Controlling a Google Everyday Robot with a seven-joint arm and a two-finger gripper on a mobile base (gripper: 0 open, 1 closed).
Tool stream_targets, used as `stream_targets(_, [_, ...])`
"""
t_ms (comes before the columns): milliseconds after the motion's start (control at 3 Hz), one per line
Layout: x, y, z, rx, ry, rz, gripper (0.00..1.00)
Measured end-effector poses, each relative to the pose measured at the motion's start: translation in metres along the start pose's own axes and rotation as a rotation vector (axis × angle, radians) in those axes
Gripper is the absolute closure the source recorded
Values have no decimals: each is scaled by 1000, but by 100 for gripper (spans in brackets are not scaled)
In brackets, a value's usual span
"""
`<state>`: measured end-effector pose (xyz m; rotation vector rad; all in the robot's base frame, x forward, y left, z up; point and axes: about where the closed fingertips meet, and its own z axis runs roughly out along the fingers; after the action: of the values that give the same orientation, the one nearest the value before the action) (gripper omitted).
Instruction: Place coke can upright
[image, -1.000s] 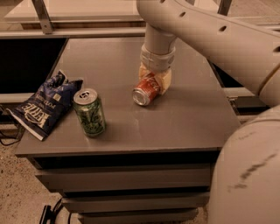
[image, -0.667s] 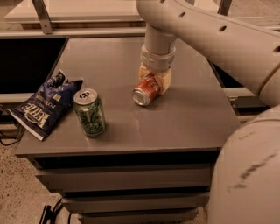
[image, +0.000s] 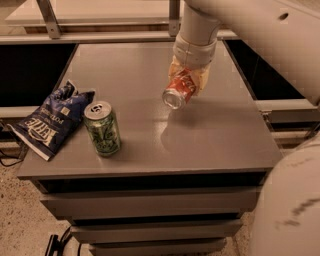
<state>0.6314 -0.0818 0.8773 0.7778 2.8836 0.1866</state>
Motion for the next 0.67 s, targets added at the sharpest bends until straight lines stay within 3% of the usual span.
stream_targets(333, [-5, -8, -21, -37, -47, -9, 100])
stream_targets(667, [-5, -8, -21, -38, -47, -9, 100])
